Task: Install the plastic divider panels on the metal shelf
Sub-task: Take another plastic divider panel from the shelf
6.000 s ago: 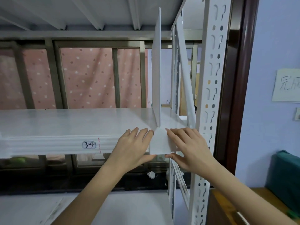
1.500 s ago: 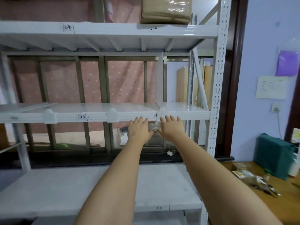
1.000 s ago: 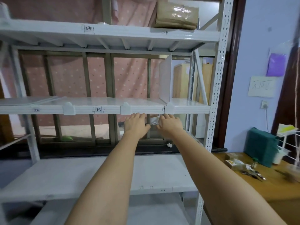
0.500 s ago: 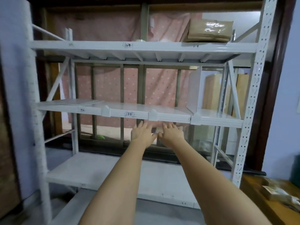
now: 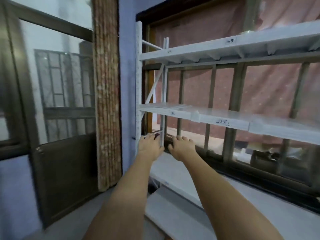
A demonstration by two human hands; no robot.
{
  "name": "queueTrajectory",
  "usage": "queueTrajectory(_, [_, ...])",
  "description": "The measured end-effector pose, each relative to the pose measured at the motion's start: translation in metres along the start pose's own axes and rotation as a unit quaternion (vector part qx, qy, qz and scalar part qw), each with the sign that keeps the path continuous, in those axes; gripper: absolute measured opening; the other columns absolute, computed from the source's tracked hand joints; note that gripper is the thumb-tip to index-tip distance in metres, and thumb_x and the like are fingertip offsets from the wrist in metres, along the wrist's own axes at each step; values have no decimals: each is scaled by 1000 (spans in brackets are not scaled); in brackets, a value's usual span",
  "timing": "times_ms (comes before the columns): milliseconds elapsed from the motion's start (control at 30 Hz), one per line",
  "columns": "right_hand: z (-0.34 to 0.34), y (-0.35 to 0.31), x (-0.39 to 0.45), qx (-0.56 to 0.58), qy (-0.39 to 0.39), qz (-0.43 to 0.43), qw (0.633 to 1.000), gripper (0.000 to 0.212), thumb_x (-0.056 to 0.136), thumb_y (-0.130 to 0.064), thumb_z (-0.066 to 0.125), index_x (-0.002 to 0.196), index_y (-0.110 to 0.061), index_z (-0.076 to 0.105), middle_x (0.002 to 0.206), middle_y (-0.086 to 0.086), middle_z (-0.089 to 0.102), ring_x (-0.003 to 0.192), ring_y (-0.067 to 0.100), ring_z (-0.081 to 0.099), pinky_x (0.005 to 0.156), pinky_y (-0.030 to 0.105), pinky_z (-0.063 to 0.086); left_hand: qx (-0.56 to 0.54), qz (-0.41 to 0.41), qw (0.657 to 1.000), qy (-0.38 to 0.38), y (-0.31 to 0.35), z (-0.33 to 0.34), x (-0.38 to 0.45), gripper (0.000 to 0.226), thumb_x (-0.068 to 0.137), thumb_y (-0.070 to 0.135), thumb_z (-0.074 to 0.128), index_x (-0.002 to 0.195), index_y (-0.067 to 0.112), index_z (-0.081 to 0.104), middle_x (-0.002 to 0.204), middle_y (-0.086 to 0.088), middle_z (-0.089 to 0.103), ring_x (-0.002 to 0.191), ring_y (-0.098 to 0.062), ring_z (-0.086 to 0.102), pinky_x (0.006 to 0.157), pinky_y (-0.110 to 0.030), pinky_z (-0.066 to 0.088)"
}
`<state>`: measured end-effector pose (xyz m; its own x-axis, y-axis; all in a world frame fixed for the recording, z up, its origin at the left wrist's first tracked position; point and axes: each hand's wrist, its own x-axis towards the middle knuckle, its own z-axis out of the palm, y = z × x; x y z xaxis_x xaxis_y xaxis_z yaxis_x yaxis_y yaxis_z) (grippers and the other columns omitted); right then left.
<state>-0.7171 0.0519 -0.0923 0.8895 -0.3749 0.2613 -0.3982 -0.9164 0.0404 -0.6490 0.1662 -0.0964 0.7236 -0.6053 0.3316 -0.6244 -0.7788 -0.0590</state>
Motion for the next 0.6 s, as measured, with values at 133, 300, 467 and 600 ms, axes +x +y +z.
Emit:
queueTrajectory(133, [5, -62, 29, 20, 3, -51, 998, 57, 101, -43, 27, 150, -14, 26, 154, 11, 30, 139, 29, 30, 110, 45, 25, 16, -51, 999, -1, -66, -5, -5, 55, 99, 43, 32, 147, 16, 30, 149, -10, 36, 138, -25, 30, 110, -38, 27])
queueTrajectory(300, [6, -116, 61, 19, 16, -80, 996, 51, 101, -39, 27, 141, -9, 37, 143, 13, 41, 130, 30, 41, 102, 42, 34, 29, -91, 995, 19, -127, -3, 2, 56, 99, 44, 32, 144, 12, 36, 144, -9, 41, 132, -24, 38, 106, -36, 32])
queueTrajectory(467, [16, -145, 87, 0, 9, -89, 996, 54, 102, -40, 25, 143, -7, 34, 143, 14, 41, 129, 30, 41, 101, 42, 35, 43, -83, 996, 9, -157, 15, 18, 55, 99, 44, 33, 143, 13, 37, 142, -9, 43, 130, -25, 39, 106, -38, 34])
queueTrajectory(600, [22, -150, 119, 2, 14, -82, 997, 52, 101, -39, 27, 140, -7, 39, 140, 13, 44, 126, 29, 43, 100, 42, 36, 59, -68, 996, 1, -170, 27, 48, 53, 99, 44, 33, 140, 12, 41, 140, -11, 46, 128, -25, 42, 104, -37, 35])
